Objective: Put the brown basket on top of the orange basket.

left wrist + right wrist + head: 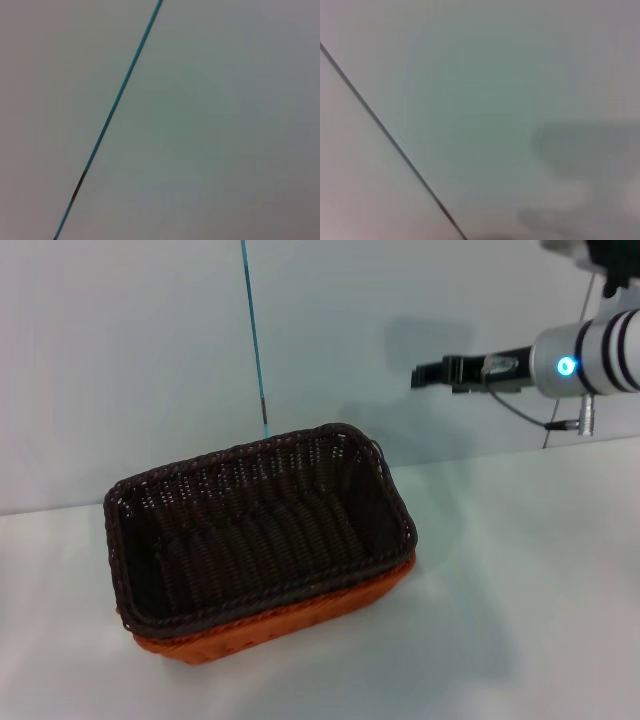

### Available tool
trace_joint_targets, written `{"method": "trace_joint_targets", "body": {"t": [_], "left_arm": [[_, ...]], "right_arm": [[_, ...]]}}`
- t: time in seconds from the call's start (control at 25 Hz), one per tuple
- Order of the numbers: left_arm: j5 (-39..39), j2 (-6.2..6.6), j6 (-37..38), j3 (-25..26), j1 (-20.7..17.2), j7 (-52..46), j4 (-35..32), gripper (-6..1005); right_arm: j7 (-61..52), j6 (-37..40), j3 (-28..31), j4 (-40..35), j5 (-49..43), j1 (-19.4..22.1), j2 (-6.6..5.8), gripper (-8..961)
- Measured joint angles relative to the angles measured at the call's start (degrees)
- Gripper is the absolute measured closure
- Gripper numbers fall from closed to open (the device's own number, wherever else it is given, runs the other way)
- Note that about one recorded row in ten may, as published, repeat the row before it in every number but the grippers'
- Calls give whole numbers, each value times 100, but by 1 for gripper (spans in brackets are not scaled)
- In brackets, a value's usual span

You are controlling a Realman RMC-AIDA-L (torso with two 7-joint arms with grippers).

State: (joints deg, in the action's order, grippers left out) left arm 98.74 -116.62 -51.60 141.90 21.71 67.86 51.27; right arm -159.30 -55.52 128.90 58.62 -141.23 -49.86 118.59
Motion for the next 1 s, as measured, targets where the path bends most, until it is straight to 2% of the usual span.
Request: {"method": "trace_joint_targets", "body": {"t": [0.32, 0.68, 0.88, 1.0], "left_arm": [[-5, -18, 5, 5, 0, 0, -1, 144], [5, -31, 10, -25, 84, 59, -45, 145], [-10, -132, 6, -10, 147, 248, -103, 145], [-17, -178, 4, -8, 185, 331, -161, 145]], "right_arm": [[1442, 74, 13, 251, 2262, 710, -33, 318], [3019, -284, 57, 265, 3467, 1334, -109, 318], [3966, -437, 128, 233, 4323, 1722, -128, 318], [4288, -592, 297, 179, 4484, 1854, -135, 318]]}}
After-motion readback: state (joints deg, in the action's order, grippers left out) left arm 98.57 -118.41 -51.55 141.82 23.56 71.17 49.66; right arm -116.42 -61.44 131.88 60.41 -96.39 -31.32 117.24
